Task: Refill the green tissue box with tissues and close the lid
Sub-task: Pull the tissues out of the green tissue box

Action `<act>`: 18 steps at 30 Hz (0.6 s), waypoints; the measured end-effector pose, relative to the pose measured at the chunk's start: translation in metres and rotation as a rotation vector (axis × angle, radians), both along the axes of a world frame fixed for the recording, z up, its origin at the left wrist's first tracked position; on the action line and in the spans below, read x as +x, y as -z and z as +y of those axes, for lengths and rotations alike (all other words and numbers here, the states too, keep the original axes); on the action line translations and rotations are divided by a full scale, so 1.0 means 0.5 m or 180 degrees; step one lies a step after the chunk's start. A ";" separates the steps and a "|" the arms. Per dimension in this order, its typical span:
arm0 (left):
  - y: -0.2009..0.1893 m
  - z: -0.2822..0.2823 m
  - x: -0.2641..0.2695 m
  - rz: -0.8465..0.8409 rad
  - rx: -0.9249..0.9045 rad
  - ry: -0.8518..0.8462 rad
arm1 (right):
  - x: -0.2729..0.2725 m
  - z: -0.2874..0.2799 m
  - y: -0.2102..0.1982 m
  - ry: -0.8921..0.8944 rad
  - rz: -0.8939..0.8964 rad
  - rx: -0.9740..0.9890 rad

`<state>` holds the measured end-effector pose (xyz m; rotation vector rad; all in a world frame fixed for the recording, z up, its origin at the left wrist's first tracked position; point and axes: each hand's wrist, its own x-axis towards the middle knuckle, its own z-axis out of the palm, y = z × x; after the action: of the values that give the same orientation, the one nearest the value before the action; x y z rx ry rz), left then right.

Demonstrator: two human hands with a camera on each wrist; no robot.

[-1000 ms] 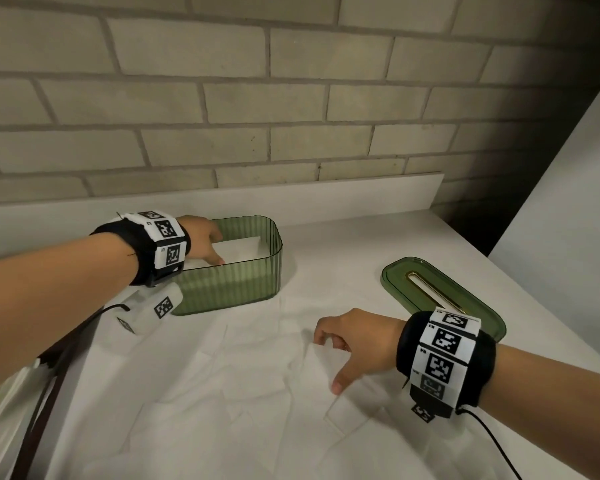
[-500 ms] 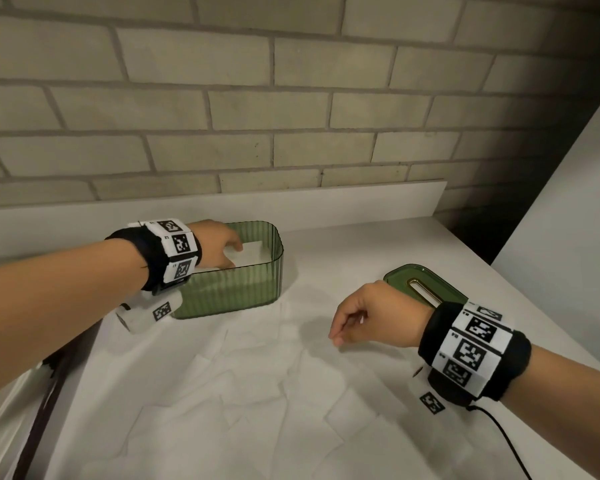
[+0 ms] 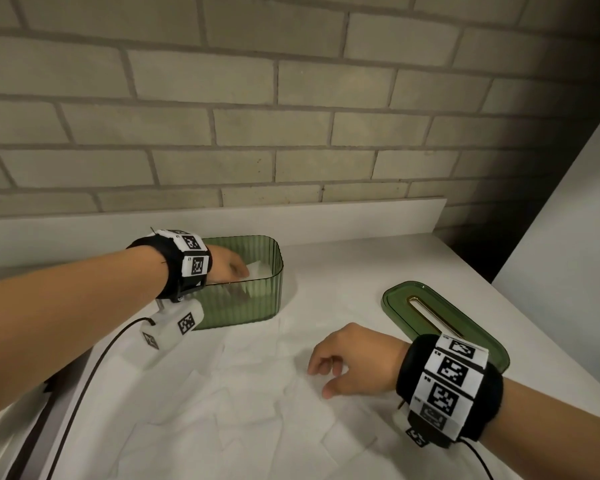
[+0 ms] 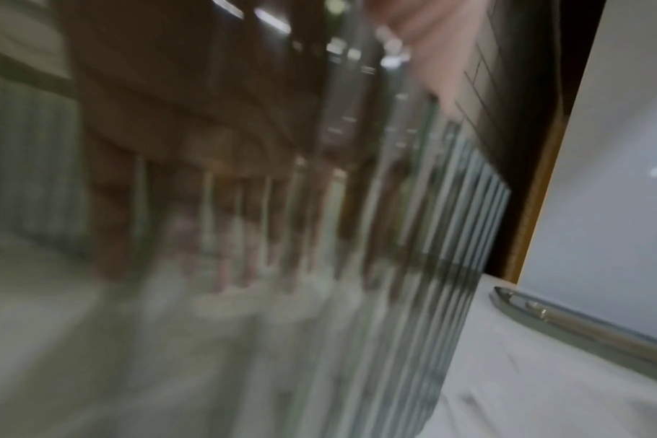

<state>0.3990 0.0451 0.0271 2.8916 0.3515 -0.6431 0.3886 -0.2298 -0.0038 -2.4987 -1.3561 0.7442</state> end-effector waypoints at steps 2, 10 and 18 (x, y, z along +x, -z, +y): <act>-0.016 -0.008 -0.005 0.0027 0.0016 0.0038 | 0.015 0.014 -0.024 0.0104 -0.0231 0.0175; -0.071 0.007 -0.045 -0.0425 0.0818 0.0110 | 0.077 0.191 -0.157 0.0460 -0.0779 0.1286; -0.028 0.011 -0.085 -0.0071 0.0182 -0.0267 | 0.069 0.406 -0.125 -0.0175 -0.1044 -0.1117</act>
<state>0.3563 0.0506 0.0413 2.9171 0.4929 -0.5961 0.4233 -0.0269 0.0586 -2.9764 -1.5149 0.6510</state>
